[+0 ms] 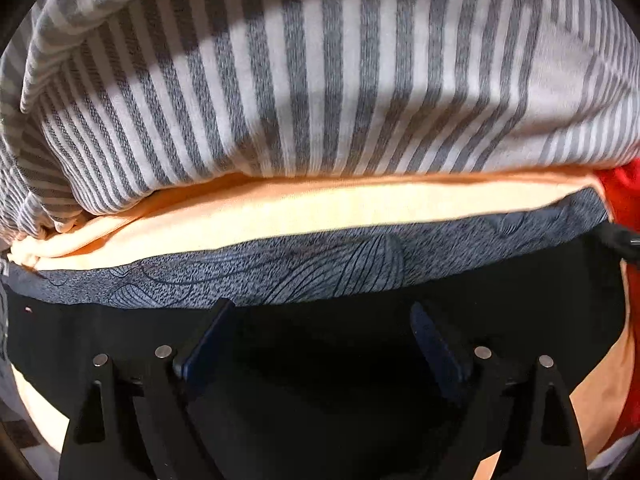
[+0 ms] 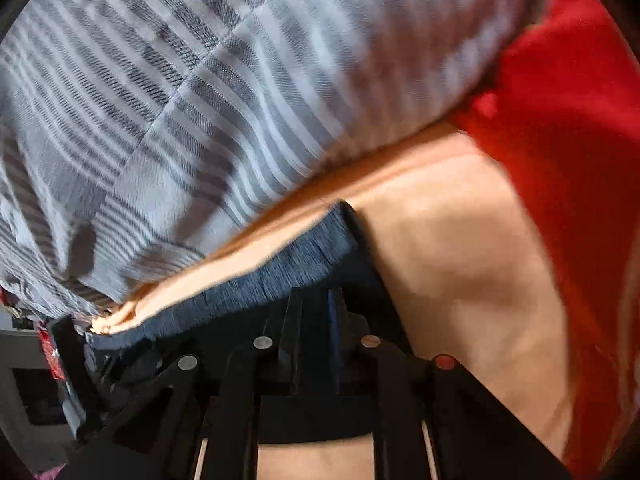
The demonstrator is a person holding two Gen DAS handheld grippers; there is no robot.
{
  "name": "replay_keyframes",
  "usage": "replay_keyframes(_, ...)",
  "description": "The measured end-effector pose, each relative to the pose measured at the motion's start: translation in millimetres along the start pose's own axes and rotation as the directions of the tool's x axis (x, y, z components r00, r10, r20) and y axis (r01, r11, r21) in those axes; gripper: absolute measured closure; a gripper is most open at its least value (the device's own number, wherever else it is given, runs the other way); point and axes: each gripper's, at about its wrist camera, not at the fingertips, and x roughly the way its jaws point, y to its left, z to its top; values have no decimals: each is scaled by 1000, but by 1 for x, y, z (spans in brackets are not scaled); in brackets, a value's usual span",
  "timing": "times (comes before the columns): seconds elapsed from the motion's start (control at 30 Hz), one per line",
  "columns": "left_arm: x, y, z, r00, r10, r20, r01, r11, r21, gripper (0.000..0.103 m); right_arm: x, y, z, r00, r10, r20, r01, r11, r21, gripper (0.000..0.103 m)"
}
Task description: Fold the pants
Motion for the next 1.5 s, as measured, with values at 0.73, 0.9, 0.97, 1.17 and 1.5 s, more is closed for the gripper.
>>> replay_keyframes(0.73,-31,184,-57,979,199,-39,-203,966,-161,11,-28,32,-103,999,-31,-31,31,1000,-2,71)
replay_keyframes(0.9,-17,223,-58,981,193,-15,-192,967,-166,11,5,94,-136,994,-2,-106,-6,997,-79,71)
replay_keyframes(0.97,-8,236,-54,980,199,-5,-197,968,-155,11,26,132,-148,992,2,-126,-16,994,-108,71)
replay_keyframes(1.17,53,296,-54,949,303,-85,-311,946,-94,11,75,191,-171,983,-34,-180,10,991,-133,64)
replay_keyframes(1.5,8,374,-85,978,208,12,-206,975,-84,10,102,274,-262,900,238,-365,-313,936,-162,46)
